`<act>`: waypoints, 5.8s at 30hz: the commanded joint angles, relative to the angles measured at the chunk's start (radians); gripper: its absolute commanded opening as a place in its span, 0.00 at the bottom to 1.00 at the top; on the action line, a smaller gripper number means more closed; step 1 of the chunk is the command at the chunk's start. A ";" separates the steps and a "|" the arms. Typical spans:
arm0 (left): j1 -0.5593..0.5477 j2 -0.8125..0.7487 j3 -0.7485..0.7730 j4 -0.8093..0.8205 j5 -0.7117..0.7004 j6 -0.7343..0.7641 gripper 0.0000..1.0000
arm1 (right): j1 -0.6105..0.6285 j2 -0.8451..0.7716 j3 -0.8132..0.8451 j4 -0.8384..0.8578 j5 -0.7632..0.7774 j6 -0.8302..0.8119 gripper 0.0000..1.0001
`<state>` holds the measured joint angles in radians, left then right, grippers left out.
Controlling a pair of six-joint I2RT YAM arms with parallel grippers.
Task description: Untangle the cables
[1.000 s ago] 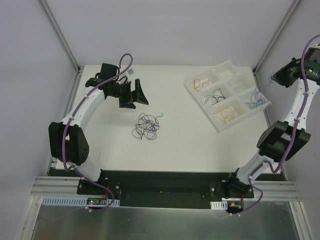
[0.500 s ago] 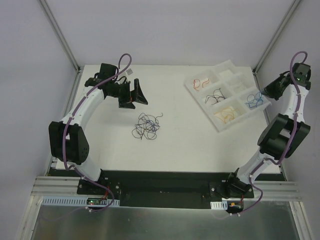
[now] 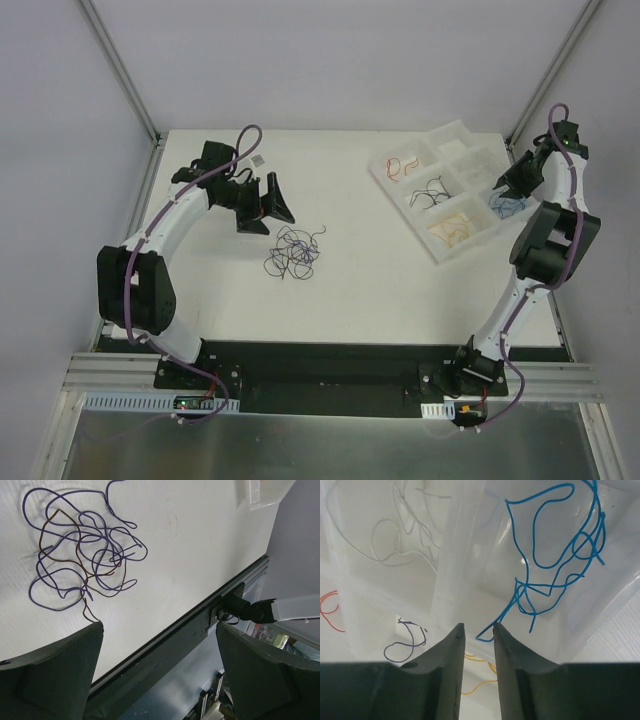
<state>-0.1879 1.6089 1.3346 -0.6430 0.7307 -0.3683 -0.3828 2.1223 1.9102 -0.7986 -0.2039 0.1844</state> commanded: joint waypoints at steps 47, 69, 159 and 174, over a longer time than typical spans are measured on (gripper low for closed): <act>-0.012 -0.434 -0.469 -0.023 -0.076 -0.216 0.76 | 1.076 -0.133 -0.605 0.730 -0.447 -0.031 0.50; -0.012 -0.356 -0.381 -0.021 -0.079 -0.172 0.82 | 1.119 -0.117 -0.602 0.742 -0.523 0.000 0.11; -0.015 -0.096 -0.147 0.049 -0.037 -0.095 0.91 | 0.340 -0.486 0.164 0.826 -0.732 0.739 0.00; -0.015 -0.050 -0.106 -0.010 -0.021 -0.050 0.91 | 0.157 -0.440 0.216 0.710 -0.767 0.647 0.01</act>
<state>-0.2073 1.5520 1.1984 -0.6151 0.6807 -0.4538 -0.1894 1.7107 2.1407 -0.0658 -0.9459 0.8951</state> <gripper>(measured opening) 0.914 0.009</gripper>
